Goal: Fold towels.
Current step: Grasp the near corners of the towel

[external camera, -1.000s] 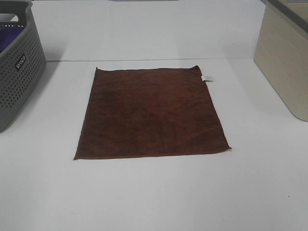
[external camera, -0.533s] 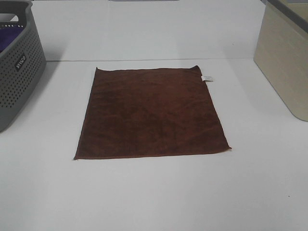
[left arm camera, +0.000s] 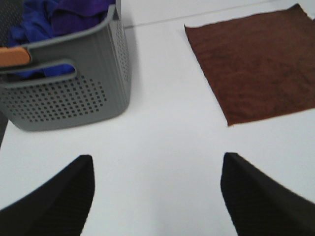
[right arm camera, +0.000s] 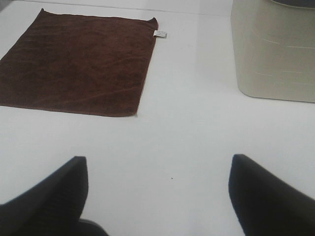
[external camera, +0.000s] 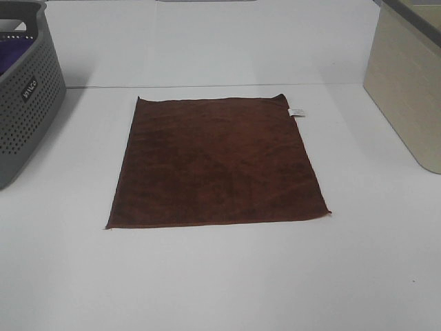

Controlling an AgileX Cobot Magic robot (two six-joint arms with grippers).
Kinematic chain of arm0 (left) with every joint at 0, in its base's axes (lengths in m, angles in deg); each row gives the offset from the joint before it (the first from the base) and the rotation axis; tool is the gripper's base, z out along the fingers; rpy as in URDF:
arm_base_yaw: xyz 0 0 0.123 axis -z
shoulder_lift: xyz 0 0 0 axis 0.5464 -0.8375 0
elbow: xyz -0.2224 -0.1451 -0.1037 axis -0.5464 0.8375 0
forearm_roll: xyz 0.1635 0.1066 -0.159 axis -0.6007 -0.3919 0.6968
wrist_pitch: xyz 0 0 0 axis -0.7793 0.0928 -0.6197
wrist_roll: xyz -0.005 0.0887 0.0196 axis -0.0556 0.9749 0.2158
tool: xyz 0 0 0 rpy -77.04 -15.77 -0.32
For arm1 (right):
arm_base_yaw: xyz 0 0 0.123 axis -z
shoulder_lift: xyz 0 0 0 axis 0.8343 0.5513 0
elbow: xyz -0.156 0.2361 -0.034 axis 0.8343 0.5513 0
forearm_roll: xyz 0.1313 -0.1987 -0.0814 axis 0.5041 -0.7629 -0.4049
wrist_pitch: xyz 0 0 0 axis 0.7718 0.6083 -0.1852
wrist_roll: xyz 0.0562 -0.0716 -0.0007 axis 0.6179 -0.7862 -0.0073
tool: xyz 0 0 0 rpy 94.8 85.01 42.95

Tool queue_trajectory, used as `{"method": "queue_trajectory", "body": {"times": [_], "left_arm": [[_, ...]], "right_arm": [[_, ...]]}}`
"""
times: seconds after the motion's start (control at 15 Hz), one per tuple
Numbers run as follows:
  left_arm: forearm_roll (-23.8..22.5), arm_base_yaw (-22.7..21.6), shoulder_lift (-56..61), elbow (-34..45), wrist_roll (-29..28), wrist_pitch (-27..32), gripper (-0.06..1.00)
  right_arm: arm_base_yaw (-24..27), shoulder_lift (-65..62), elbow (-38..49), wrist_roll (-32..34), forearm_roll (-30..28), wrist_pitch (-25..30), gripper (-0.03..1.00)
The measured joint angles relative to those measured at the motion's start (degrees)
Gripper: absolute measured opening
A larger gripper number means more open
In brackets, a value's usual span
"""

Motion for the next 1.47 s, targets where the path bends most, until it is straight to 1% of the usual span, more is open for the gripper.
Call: {"method": "queue_trajectory", "body": {"times": [0.13, 0.27, 0.47, 0.53, 0.67, 0.8, 0.87, 0.93, 1.07, 1.2, 1.33, 1.47], "left_arm": [[0.11, 0.00, 0.00, -0.34, -0.17, -7.79, 0.67], [2.23, 0.00, -3.95, 0.92, -2.58, -16.67, 0.67], [5.16, 0.52, -15.58, 2.29, -4.47, -29.39, 0.67], [6.47, 0.63, -20.05, 2.29, -4.53, -33.00, 0.67], [8.77, 0.63, -30.37, 2.29, -4.53, -37.18, 0.70], [11.46, 0.63, -42.06, 1.49, -4.53, -37.82, 0.74], [13.64, 0.63, -50.88, -0.29, -4.53, -37.59, 0.75], [15.24, 0.63, -56.38, -1.95, -4.53, -37.07, 0.75], [18.91, 0.63, -67.09, -5.21, -4.53, -34.38, 0.75], [23.03, 0.63, -74.54, -7.33, -4.07, -33.12, 0.75], [27.44, 0.63, -81.25, -8.82, -0.92, -33.17, 0.75], [35.07, 0.63, -87.43, -10.26, 3.67, -32.95, 0.75]], "right_arm": [[0.00, 3.32, -0.11, 0.00, -0.06, -0.46, 0.76], [0.00, 8.82, -0.63, 0.00, -1.38, -3.38, 0.76], [0.00, 20.34, -0.63, 0.40, -1.95, -11.86, 0.76], [0.00, 24.41, -0.74, 1.20, -1.66, -13.64, 0.76], [0.00, 33.58, -0.74, 1.72, -0.06, -17.07, 0.76], [0.00, 43.03, -0.86, 1.78, 3.04, -19.42, 0.76], [0.00, 49.96, -2.06, 1.78, 4.87, -20.00, 0.76], [0.00, 54.95, -3.72, 1.78, 6.13, -20.23, 0.76], [0.00, 63.31, -7.22, 1.78, 7.16, -20.34, 0.76], [0.00, 71.33, -11.69, 1.78, 8.19, -20.17, 0.76], [0.00, 77.69, -15.81, 1.49, 9.00, -20.05, 0.76], [0.00, 84.05, -19.08, 0.29, 10.71, -18.91, 0.76]]}}
